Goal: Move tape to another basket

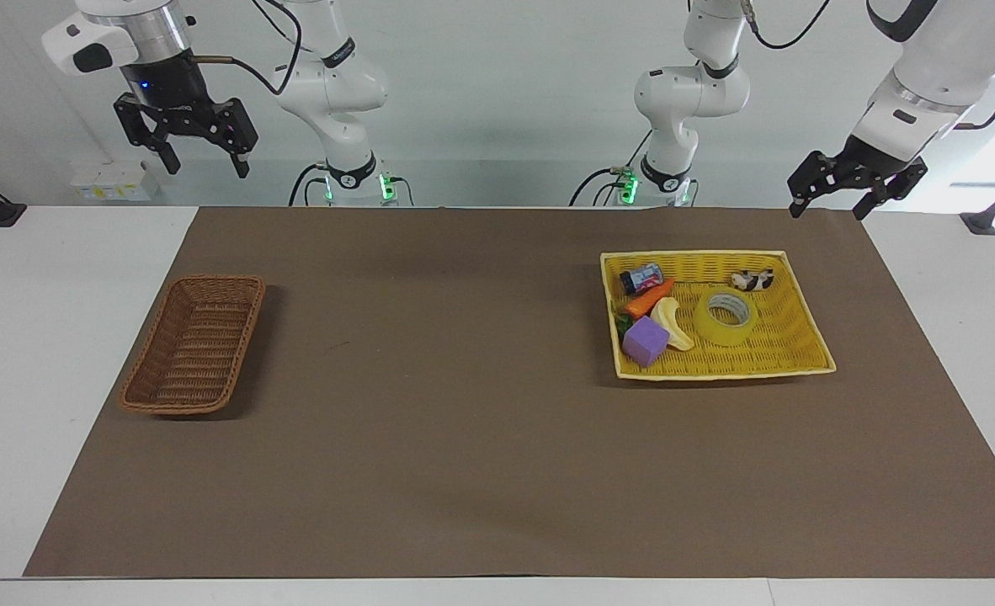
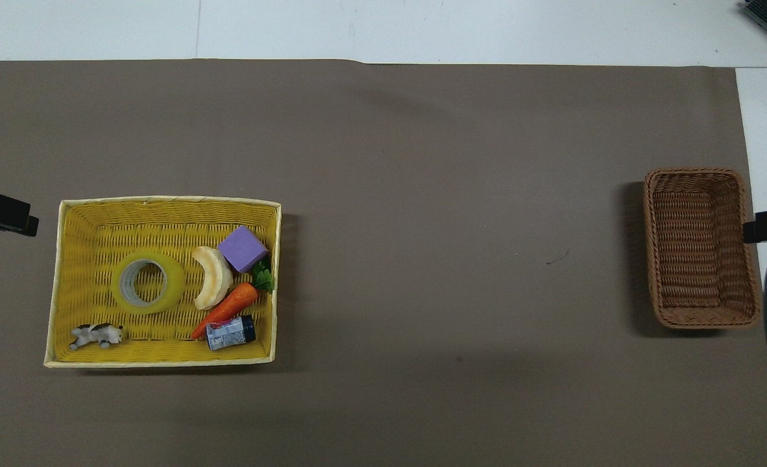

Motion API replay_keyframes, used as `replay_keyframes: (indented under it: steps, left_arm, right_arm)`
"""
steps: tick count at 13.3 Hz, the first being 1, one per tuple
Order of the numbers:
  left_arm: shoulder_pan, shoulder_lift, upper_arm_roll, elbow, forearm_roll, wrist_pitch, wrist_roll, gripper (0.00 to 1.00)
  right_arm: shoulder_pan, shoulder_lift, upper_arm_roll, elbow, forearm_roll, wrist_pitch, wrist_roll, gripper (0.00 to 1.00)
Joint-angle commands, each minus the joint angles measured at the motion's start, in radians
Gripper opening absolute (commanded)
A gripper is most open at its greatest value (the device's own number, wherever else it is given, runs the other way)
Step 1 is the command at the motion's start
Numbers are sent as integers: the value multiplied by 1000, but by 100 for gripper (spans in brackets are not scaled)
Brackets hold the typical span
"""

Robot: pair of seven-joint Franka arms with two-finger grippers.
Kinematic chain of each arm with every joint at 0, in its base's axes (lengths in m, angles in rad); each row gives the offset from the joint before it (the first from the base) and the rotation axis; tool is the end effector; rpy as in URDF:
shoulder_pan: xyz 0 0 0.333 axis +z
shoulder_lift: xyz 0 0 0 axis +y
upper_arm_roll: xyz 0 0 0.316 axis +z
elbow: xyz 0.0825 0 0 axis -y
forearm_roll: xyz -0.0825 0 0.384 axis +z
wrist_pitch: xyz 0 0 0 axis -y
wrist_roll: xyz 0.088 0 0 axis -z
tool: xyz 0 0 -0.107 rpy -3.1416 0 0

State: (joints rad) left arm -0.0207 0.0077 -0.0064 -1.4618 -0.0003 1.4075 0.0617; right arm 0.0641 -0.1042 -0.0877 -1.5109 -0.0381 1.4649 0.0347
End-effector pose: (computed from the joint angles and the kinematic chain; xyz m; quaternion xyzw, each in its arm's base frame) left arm 0.5396 -0.0146 0.6570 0.9985 -0.0444 -0.0310 0.0007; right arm 0.5084 -0.0195 0.6981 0.9990 -0.0316 0.0290 0.0142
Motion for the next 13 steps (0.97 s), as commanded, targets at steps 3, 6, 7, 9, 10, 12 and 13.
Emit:
replay_keyframes:
  steps: [3,6,7,9,10,12,13]
  left_arm:
    - [1,0,2,15,22,-15,-6,100]
    - [-1,0,2,15,20,-15,-6,100]
    - [-1,0,2,15,20,-15,-6,100]
    - [1,0,2,15,20,-15,-8,100]
    - [1,0,2,15,20,-15,-6,100]
    - [1,0,2,15,20,-15,-8,100]
    - [1,0,2,15,20,-15,-6,100]
  right_arm:
    - [-9,1,2,11,18,-14,-24,100]
    - [-9,1,0,9,18,-15,-24,100]
    - [-9,1,0,9,17,-14,-24,100]
    - [-9,1,0,9,18,-14,-24,100]
    - [-9,1,0,9,18,-14,-24,100]
    - [-9,1,0,9,17,-14,-24,100]
    - [-9,1,0,11,18,-14,-24,100]
